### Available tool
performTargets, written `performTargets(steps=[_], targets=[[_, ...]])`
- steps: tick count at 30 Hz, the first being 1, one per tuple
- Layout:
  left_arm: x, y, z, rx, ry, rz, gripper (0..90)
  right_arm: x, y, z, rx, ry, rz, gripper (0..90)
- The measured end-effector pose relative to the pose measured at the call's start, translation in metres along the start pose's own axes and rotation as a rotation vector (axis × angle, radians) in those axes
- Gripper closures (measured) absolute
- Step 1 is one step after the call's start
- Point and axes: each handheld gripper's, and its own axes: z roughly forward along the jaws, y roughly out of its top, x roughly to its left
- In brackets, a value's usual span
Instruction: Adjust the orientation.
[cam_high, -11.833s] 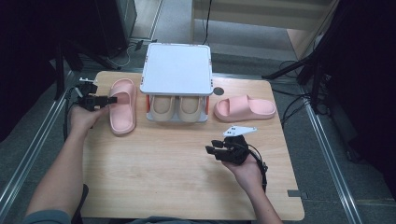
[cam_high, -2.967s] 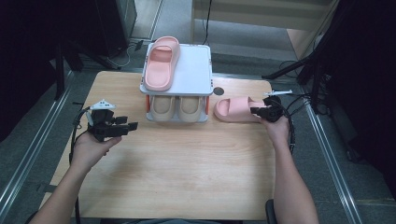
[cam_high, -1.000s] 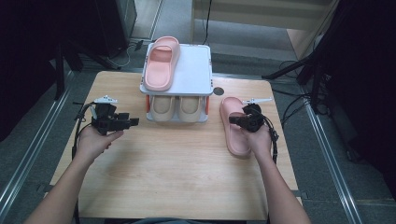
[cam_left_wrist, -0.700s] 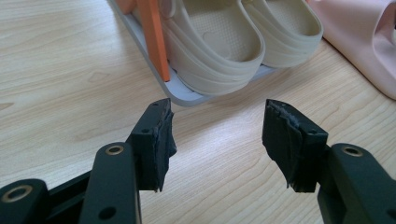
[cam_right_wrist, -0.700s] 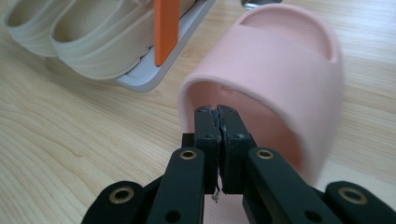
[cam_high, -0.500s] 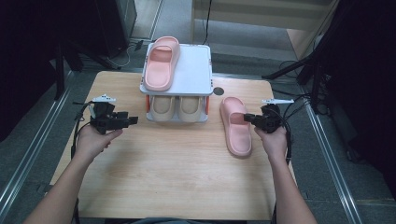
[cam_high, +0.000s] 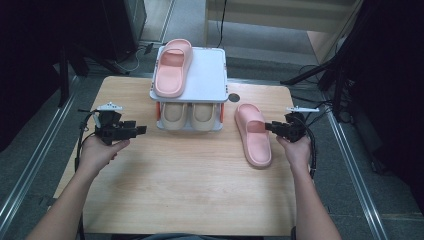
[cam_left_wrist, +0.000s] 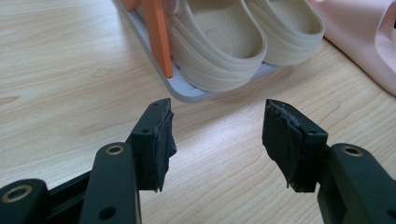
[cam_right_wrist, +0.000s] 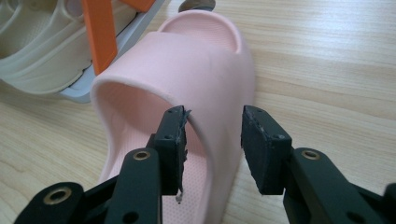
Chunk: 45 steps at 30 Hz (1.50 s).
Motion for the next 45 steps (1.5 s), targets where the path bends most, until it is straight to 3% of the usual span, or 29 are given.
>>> performTargets(steps=[7,12,16,22,40,45], targets=[[0.002,-0.004,-0.004,-0.001,0.005,-0.012,43.1,-0.001,-0.001,0.001,0.007,0.016,0.001,59.2],[0.002,-0.006,-0.005,0.004,0.010,-0.009,43.1,0.000,-0.001,0.012,0.035,0.013,-0.014,58.3],[0.001,-0.008,-0.004,0.001,0.009,-0.008,43.1,0.002,-0.001,0.023,0.057,-0.005,-0.028,58.3],[0.001,-0.010,-0.005,0.009,0.013,-0.010,43.1,0.007,0.004,0.036,0.044,-0.059,-0.031,58.5],[0.004,-0.013,-0.009,0.004,0.024,-0.020,43.1,0.003,0.008,0.033,0.045,-0.143,-0.027,78.6],[0.005,-0.014,-0.009,0.002,0.024,-0.021,43.1,0.004,0.009,0.033,0.047,-0.151,-0.024,80.1]])
